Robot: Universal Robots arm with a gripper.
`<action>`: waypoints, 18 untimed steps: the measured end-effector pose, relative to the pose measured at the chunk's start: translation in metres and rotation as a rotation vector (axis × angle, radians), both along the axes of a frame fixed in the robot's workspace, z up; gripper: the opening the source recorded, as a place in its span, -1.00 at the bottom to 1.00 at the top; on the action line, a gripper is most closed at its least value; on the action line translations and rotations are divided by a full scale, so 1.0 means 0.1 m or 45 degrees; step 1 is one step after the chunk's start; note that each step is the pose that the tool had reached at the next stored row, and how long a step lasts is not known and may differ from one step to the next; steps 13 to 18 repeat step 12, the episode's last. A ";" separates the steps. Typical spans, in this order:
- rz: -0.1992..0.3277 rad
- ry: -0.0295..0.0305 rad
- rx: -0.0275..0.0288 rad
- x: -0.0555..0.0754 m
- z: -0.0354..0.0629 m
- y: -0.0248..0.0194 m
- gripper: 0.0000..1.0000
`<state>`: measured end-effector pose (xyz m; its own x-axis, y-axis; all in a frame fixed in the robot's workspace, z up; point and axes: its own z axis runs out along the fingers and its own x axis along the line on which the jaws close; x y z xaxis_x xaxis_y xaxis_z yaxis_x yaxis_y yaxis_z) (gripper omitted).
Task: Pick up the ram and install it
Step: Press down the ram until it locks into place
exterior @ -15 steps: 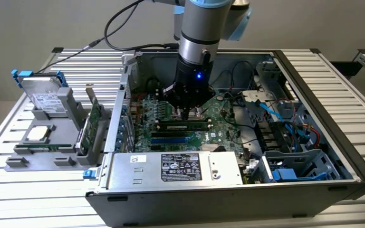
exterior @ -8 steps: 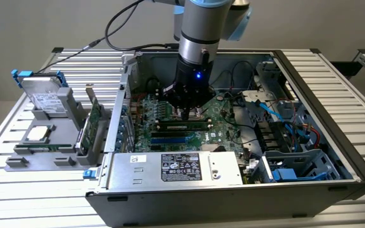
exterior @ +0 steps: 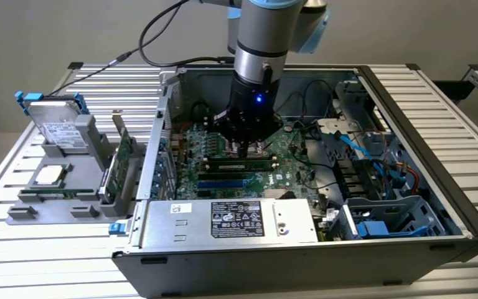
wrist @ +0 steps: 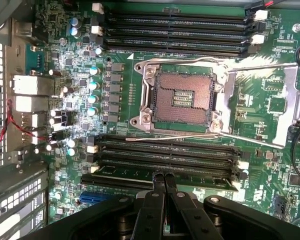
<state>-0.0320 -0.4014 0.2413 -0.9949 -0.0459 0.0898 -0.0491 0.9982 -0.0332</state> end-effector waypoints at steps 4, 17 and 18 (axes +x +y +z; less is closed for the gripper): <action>-0.037 -0.0069 0.0002 0.00 -0.001 0.001 -0.80; -0.037 -0.0067 0.0010 0.00 0.000 0.000 -0.80; -0.037 -0.0067 0.0010 0.00 0.000 0.000 -0.80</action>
